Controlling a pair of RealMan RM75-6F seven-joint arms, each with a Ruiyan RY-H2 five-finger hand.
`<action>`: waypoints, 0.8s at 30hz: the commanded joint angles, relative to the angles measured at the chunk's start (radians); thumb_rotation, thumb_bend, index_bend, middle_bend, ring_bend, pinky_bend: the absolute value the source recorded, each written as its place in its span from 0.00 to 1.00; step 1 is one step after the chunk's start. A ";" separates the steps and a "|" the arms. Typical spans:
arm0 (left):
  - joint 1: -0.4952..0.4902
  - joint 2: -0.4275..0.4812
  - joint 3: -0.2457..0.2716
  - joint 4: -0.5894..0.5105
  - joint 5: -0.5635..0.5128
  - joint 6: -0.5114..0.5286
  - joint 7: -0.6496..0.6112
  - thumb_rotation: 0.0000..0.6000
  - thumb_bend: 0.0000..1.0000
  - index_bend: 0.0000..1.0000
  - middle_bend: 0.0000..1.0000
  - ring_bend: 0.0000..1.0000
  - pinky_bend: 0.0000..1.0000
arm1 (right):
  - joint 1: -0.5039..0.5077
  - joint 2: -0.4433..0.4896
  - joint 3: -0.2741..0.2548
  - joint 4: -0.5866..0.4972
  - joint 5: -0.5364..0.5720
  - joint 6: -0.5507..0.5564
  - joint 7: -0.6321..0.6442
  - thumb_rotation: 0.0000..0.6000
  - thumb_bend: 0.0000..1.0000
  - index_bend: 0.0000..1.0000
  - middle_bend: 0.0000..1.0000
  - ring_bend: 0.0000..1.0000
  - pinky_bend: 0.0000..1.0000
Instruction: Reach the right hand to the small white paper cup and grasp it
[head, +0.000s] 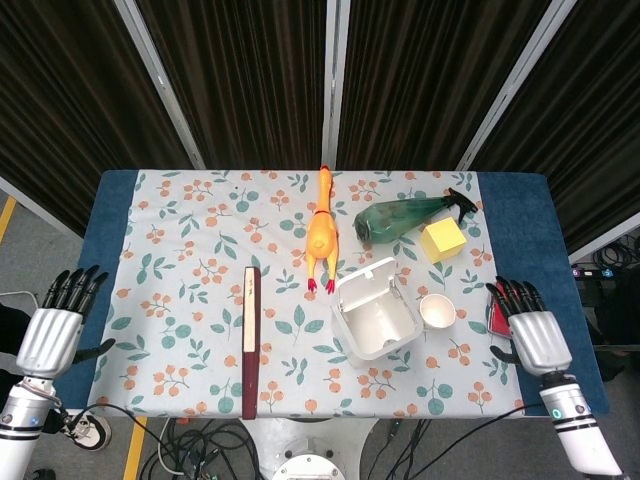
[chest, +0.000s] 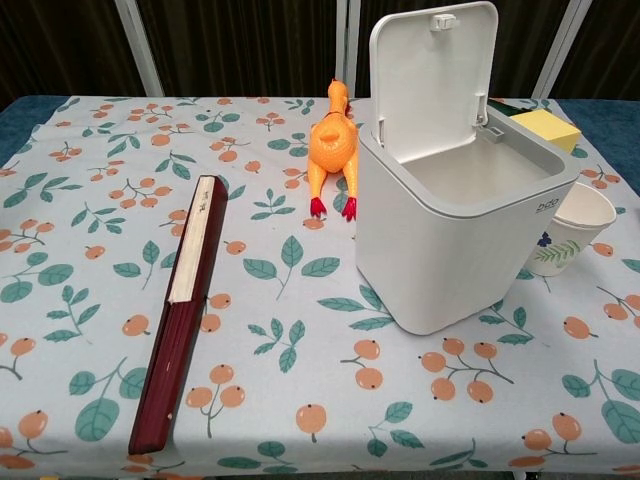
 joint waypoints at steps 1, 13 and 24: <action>0.000 -0.001 0.000 0.003 -0.002 -0.002 -0.003 1.00 0.00 0.04 0.03 0.00 0.04 | 0.052 -0.016 0.015 -0.027 0.014 -0.064 -0.055 1.00 0.04 0.00 0.00 0.00 0.00; -0.001 0.006 0.004 0.012 -0.002 -0.008 -0.024 1.00 0.00 0.04 0.03 0.00 0.04 | 0.190 -0.097 0.041 -0.042 0.105 -0.256 -0.189 1.00 0.07 0.00 0.00 0.00 0.01; -0.003 -0.001 0.012 0.036 -0.003 -0.022 -0.051 1.00 0.00 0.04 0.03 0.00 0.04 | 0.218 -0.144 0.037 -0.036 0.155 -0.255 -0.250 1.00 0.20 0.00 0.15 0.08 0.33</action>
